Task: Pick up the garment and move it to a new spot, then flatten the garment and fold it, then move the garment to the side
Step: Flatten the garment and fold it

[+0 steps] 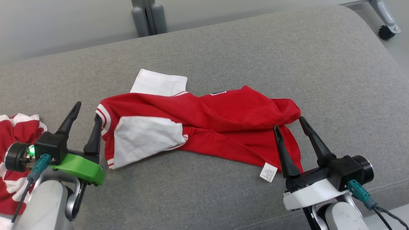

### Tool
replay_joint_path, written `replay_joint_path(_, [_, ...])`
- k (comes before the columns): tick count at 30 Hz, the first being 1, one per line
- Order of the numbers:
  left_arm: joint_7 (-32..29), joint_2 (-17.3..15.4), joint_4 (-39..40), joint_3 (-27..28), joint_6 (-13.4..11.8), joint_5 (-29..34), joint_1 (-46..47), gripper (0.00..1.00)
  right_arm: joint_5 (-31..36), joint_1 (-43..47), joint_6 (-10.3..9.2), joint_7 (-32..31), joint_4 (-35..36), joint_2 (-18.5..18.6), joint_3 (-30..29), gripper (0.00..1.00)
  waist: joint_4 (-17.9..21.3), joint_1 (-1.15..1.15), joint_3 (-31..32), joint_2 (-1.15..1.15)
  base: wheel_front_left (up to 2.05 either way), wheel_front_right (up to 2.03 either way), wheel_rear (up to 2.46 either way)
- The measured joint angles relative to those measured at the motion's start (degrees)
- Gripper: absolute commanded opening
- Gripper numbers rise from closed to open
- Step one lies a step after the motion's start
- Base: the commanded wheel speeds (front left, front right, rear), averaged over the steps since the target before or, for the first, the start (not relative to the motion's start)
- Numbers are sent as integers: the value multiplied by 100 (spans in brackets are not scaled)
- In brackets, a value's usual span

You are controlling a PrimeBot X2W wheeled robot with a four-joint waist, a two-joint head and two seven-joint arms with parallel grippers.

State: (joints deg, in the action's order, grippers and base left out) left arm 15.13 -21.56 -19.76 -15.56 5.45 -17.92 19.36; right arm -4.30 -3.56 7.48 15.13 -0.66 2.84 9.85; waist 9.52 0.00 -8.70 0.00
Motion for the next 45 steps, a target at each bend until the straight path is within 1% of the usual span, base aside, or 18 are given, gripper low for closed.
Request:
replay_joint_path(5, [0, 336, 338, 465, -186, 436, -430, 100, 44, 153, 0, 1, -33, 2, -35, 100, -54, 0, 134, 0, 0, 0, 0])
replay_joint_path(8, [0, 547, 556, 738, -278, 539, -722, 100, 69, 201, 0, 0, -30, 1, -65, 100, -119, 0, 183, 0, 0, 0, 0])
replay_joint_path(13, [0, 950, 894, 1190, -543, 798, -1179, 100, 98, 202, 0, 0, 3, 2, -137, 100, -257, 0, 208, 0, 0, 0, 0])
replay_joint_path(17, [0, 1196, 940, 1523, -749, 893, -1439, 100, 99, 202, 0, 0, 12, 1, -122, 100, -355, 0, 182, 0, 0, 0, 0])
replay_joint_path(19, [2, 1246, 706, 1518, -681, 936, -1586, 100, 98, 201, 0, 1, 11, 1, -119, 100, -383, 0, 165, 0, 0, 0, 0])
replay_joint_path(24, [-48, 1251, -415, 1319, -455, 990, -1701, 100, 80, 201, 0, 0, 11, 1, -109, 100, -428, 0, 105, 0, 0, 0, 0])
replay_joint_path(28, [-234, 1245, -793, 1246, -396, 977, -1570, 100, 69, 198, 0, 0, 16, 2, -123, 100, -448, 0, 64, 0, 0, 0, 0])
replay_joint_path(30, [-310, 1194, -855, 1214, -463, 1020, -1583, 100, 58, 194, 0, 0, 16, 1, -115, 100, -435, 0, 55, 0, 0, 0, 0])
replay_joint_path(31, [-323, 1155, -843, 1226, -599, 1091, -1589, 100, 49, 193, 0, 0, 16, 0, -118, 100, -430, 0, 49, 0, 0, 0, 0])
replay_joint_path(32, [-323, 1078, -800, 1223, -820, 1252, -1610, 100, 37, 192, 0, 0, 16, 2, -124, 100, -425, 0, 40, 0, 0, 0, 0])
replay_joint_path(33, [-323, 1032, -727, 1232, -955, 1369, -1661, 100, 34, 188, 0, 1, 16, 2, -133, 100, -421, 0, 29, 0, 0, 0, 0])
replay_joint_path(35, [-287, 1126, -517, 1343, -1190, 1328, -1805, 100, 13, 185, 0, 1, 16, 0, -145, 100, -420, 0, 13, 0, 0, 0, 0])
replay_joint_path(37, [-137, 1213, -122, 1429, -1540, 1384, -1958, 100, -14, 188, 0, 0, 15, 3, -204, 100, -441, 0, 3, 0, 0, 0, 0])
replay_joint_path(39, [-37, 1265, 400, 1482, -1680, 1412, -2037, 100, -16, 202, 0, 1, 16, 2, -257, 100, -485, 0, 0, 0, 0, 0, 0])
replay_joint_path(41, [-22, 1410, 1050, 1478, -1688, 1366, -2150, 100, -24, 207, 0, 0, 4, 2, -286, 100, -544, 0, -2, 0, 0, 0, 0])
replay_joint_path(42, [-19, 1452, 1336, 1439, -1635, 1367, -2202, 100, -23, 206, 0, 0, -1, 2, -277, 100, -568, 0, -5, 0, 0, 0, 0])
replay_joint_path(44, [-10, 1474, 2002, 1268, -1306, 1337, -2286, 100, -13, 201, 0, 0, -27, -1, -260, 100, -622, 0, -16, 0, 0, 0, 0])
replay_joint_path(45, [-9, 1507, 2169, 1172, -1111, 1269, -2325, 100, -12, 197, 0, 0, -32, -1, -259, 100, -642, 0, -21, 0, 0, 0, 0])
